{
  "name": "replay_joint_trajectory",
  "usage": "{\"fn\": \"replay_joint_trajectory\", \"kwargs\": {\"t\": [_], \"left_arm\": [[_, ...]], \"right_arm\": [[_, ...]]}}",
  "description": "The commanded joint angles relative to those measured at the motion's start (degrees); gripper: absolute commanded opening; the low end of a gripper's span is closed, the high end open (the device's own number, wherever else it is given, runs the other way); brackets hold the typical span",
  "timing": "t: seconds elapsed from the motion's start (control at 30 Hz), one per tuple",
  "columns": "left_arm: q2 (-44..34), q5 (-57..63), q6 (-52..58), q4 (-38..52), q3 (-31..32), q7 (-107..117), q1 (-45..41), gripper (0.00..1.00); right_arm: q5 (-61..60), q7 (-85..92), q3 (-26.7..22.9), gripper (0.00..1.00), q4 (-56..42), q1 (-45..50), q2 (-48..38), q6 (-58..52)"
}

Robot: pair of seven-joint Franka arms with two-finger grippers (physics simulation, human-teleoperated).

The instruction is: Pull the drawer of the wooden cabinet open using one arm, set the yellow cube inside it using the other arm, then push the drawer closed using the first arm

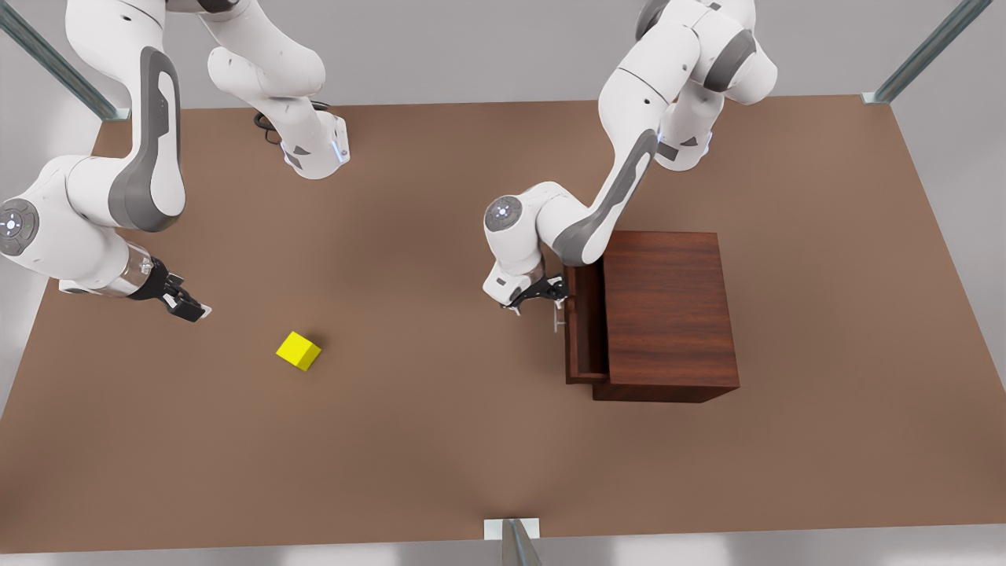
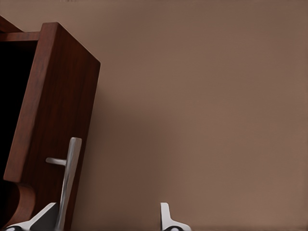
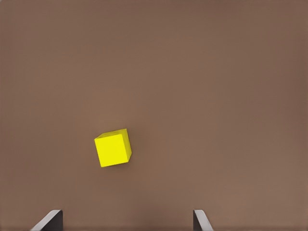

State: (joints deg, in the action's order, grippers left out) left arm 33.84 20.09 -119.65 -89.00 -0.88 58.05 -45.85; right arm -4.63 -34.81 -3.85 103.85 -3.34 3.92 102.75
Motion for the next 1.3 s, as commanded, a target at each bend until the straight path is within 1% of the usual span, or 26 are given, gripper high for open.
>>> {"fn": "replay_joint_trajectory", "kwargs": {"t": [0.0,0.6,0.7,0.8,1.07,1.1,1.13,1.23,1.27], "left_arm": [[0.0,-0.05,-0.06,0.06,0.01,0.84,-0.2,1.0],[1.76,-0.05,-0.06,2.34,0.18,4.0,-2.14,1.0],[2.29,-0.13,0.03,3.75,0.18,4.09,-2.67,1.0],[2.46,-0.05,0.03,3.75,0.18,4.53,-3.1,1.0],[3.08,0.13,0.12,5.5,0.18,6.03,-3.98,1.0],[3.08,0.04,1.08,7.35,0.18,5.68,-3.98,1.0],[2.81,0.39,4.33,8.49,0.18,5.24,-4.07,1.0],[-0.52,-0.13,22.7,14.47,0.27,-5.13,-4.16,1.0],[-3.42,-0.66,24.55,14.39,-0.26,-10.66,-3.37,1.0]], "right_arm": [[-0.03,-0.09,-0.02,1.0,0.03,0.0,-0.05,0.0],[-0.03,-0.52,-0.02,1.0,-0.05,0.09,-0.05,0.0],[0.14,-6.58,0.42,1.0,-1.81,4.13,3.02,0.17],[0.14,-8.35,0.42,1.0,-2.07,5.63,4.26,0.96],[0.06,-8.26,0.24,1.0,-2.69,5.37,4.7,1.14],[0.05,-8.26,0.24,1.0,-2.78,5.37,4.7,1.14],[0.14,-8.17,0.15,1.0,-2.95,5.19,4.7,0.96],[0.05,-8.17,-0.11,1.0,-3.13,5.1,4.7,0.96],[-0.03,-8.43,0.07,1.0,-3.13,5.28,4.78,1.14]]}}
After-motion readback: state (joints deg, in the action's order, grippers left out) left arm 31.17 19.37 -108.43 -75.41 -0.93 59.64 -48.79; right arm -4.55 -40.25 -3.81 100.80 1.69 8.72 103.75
